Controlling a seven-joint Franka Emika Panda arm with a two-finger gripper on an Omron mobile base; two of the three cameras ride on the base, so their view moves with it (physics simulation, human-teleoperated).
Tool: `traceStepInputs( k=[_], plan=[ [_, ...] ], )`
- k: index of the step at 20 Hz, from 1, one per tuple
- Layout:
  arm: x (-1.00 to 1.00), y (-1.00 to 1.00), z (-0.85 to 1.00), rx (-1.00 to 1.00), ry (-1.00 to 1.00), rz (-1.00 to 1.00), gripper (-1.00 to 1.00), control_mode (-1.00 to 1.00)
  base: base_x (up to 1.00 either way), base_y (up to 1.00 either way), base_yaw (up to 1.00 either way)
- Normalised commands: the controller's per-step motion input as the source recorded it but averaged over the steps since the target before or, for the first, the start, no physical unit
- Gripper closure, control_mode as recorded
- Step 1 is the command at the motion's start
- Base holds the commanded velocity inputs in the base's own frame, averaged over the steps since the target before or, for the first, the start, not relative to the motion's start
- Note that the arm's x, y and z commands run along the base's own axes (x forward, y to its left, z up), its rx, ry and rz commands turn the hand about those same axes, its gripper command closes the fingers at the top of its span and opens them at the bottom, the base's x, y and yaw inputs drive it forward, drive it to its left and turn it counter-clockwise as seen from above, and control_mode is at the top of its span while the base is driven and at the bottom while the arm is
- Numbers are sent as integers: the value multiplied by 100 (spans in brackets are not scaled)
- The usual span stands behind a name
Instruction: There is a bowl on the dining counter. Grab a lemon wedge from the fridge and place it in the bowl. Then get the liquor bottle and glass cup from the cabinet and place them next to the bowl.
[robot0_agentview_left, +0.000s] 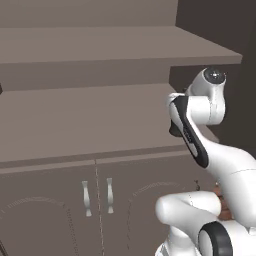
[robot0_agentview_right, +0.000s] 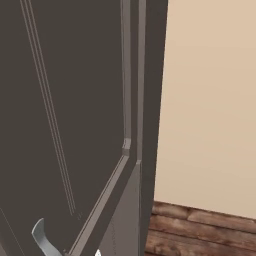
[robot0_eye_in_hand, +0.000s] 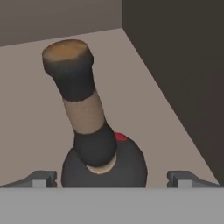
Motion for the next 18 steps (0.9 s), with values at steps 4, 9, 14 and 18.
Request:
traceStepInputs(
  k=[4,9,14,18],
  plan=[
    [40,-1,-16,0,0,0,-100,-100,0,0,0],
    [41,0,-9,0,0,0,-100,-100,0,0,0],
    [30,0,-18,0,0,0,-100,-100,0,0,0],
    [23,0,-24,0,0,0,100,-100,0,0,0]
  ],
)
